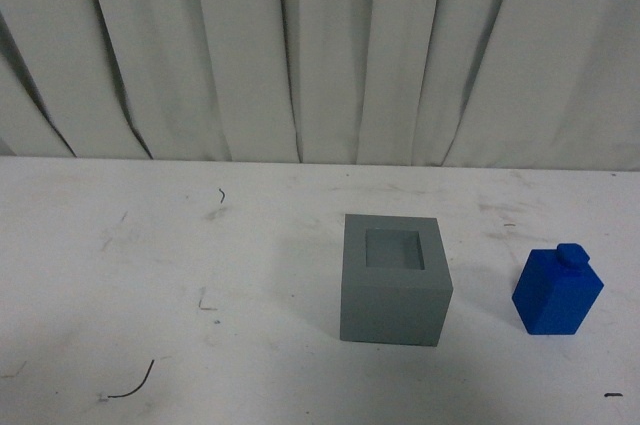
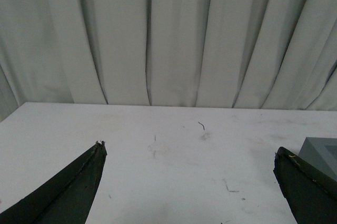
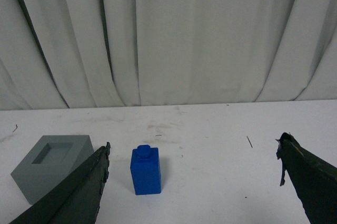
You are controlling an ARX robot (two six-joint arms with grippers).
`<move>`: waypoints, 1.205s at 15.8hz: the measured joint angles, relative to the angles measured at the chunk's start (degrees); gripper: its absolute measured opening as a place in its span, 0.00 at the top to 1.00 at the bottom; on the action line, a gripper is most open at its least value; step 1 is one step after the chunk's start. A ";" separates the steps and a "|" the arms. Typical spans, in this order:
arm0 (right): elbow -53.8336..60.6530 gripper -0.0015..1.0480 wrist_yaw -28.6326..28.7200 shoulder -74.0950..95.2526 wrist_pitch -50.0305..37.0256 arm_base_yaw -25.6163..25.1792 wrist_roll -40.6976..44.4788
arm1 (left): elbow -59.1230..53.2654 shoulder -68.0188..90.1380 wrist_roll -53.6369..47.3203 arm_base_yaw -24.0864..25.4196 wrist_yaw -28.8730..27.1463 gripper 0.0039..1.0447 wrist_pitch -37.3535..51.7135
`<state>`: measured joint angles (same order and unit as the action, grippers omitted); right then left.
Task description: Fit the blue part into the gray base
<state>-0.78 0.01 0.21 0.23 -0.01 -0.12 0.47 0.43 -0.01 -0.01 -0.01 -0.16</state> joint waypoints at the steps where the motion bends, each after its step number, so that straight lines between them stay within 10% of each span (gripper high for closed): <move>1: 0.00 0.06 0.00 0.00 0.00 0.00 0.00 | 0.00 0.00 0.02 0.00 0.00 0.06 0.00; 4: -0.02 0.06 0.26 0.28 -0.85 -0.15 0.02 | 0.00 0.00 0.02 0.00 0.00 0.06 0.00; 12: -19.89 0.06 8.20 61.40 -44.46 -8.09 0.92 | 0.00 0.00 0.02 0.00 0.00 0.06 0.00; 19: -53.55 0.06 11.28 92.06 -20.63 -1.42 31.89 | 0.00 0.00 0.02 0.00 0.00 0.06 0.00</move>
<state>-54.33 11.29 92.27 -20.40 -1.43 31.77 0.47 0.43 0.01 -0.01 -0.01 -0.16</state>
